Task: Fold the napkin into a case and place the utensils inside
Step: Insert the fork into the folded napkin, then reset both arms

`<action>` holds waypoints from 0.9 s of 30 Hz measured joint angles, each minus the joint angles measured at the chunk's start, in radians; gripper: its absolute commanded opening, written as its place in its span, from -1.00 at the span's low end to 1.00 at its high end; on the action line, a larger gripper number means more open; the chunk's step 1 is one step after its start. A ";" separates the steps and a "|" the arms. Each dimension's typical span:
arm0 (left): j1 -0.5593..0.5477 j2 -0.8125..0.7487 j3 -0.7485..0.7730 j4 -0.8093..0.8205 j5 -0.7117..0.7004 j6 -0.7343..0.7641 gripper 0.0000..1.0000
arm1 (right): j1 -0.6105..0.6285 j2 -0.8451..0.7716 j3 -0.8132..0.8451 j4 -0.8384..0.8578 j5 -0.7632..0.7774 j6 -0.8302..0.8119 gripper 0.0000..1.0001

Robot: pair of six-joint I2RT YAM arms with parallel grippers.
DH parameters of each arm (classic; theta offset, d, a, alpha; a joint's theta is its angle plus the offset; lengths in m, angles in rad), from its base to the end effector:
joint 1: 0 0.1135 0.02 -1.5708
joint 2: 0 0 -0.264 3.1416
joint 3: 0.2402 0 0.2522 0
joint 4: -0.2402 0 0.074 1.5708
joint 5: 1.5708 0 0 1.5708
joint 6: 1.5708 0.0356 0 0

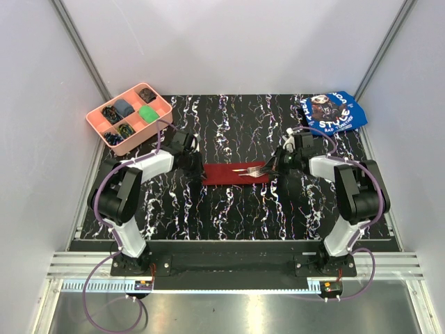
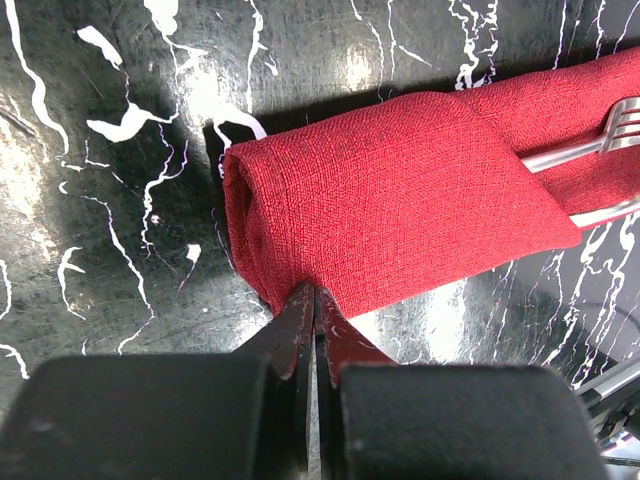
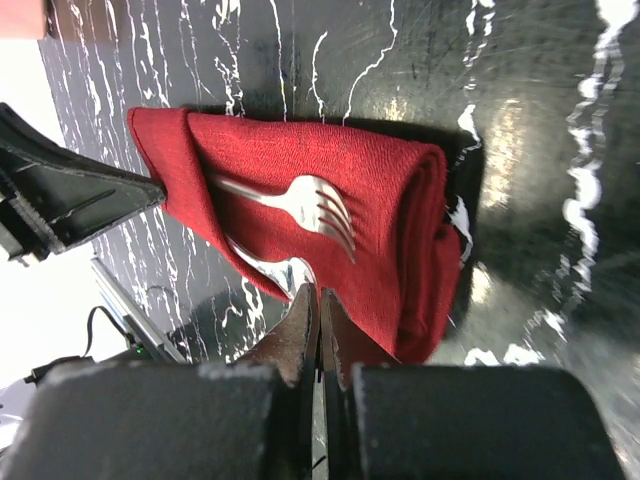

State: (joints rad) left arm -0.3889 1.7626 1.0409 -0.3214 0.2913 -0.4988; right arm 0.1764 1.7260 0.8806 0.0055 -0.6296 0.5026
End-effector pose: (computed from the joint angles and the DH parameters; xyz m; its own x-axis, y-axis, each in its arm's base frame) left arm 0.3184 -0.1415 0.1625 -0.9398 -0.1101 -0.3235 0.0540 0.8869 -0.4588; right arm 0.3279 0.0797 0.1543 -0.8971 0.2356 -0.3738 -0.1103 0.6998 0.7058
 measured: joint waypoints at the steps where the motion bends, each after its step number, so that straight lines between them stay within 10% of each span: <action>1: 0.000 0.000 -0.001 0.001 0.001 0.000 -1.00 | 0.011 0.017 0.000 0.017 0.000 0.015 -1.00; 13: 0.000 0.000 -0.002 0.002 0.004 0.000 -1.00 | 0.083 0.099 0.016 0.126 0.020 0.122 -0.71; 22: 0.000 -0.023 -0.002 -0.021 0.000 0.006 -0.55 | 0.094 0.065 0.019 0.039 0.074 0.110 0.53; 23: 0.000 -0.042 -0.002 -0.034 -0.004 0.010 -0.44 | 0.094 0.038 0.022 -0.002 0.092 0.098 0.99; 27: -0.005 -0.184 -0.003 -0.067 -0.020 0.032 -0.12 | 0.097 -0.116 0.069 -0.182 0.192 0.027 1.00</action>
State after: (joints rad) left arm -0.3943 1.5784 1.0378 -0.3885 0.2710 -0.4667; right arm 0.2733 1.6100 0.9501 -0.1761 -0.4374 0.5301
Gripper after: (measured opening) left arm 0.361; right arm 0.986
